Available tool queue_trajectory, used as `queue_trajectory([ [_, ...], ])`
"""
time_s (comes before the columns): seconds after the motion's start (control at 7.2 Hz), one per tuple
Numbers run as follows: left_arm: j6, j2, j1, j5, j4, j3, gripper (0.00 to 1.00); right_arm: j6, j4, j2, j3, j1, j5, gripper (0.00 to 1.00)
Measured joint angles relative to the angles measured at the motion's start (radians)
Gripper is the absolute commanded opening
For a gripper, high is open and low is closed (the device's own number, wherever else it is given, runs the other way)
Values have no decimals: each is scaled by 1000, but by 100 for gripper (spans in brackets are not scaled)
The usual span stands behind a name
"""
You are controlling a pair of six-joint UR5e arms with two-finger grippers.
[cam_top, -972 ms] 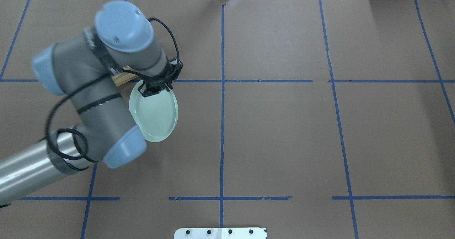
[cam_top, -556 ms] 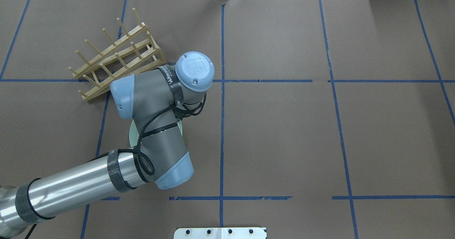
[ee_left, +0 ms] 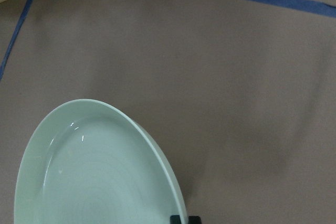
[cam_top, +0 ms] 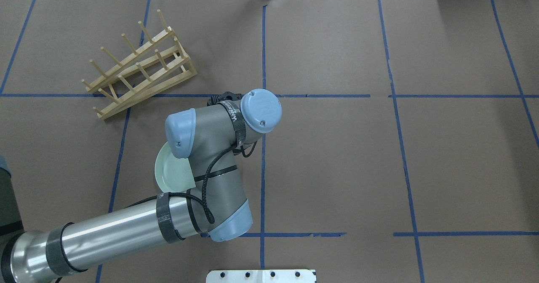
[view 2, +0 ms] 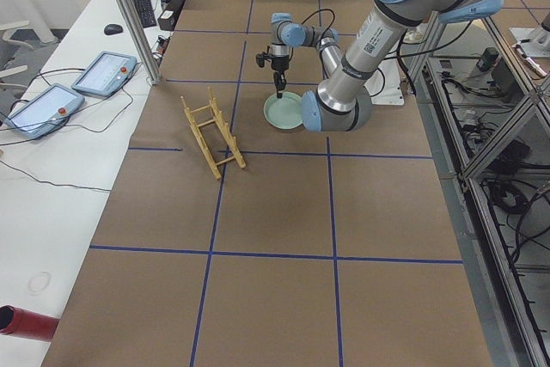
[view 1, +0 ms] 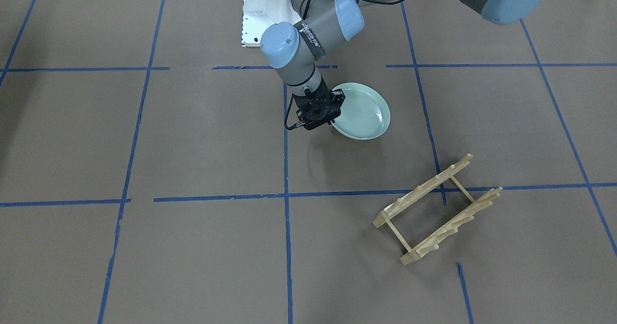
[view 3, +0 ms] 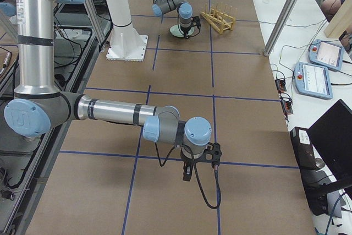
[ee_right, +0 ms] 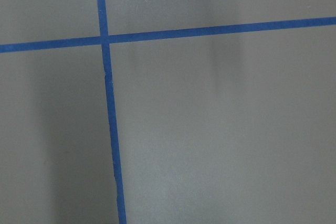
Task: Place plate on table
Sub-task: 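Carry the plate toward the robot and lower it flat onto the table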
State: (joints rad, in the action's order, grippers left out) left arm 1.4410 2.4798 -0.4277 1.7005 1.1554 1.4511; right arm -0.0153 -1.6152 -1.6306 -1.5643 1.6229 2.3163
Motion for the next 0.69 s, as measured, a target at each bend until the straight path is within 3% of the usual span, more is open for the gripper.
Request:
queue_trajectory([
  [0.14, -7, 10, 7, -20, -3, -7, 100, 0, 0, 0, 0, 0, 0, 100],
  [0.42, -17, 11, 13, -45, -1, 7, 100, 0, 0, 0, 0, 0, 0, 100],
  [0.69, -120, -3, -86, -24, -2, 131, 100, 0, 0, 0, 0, 0, 0, 100],
])
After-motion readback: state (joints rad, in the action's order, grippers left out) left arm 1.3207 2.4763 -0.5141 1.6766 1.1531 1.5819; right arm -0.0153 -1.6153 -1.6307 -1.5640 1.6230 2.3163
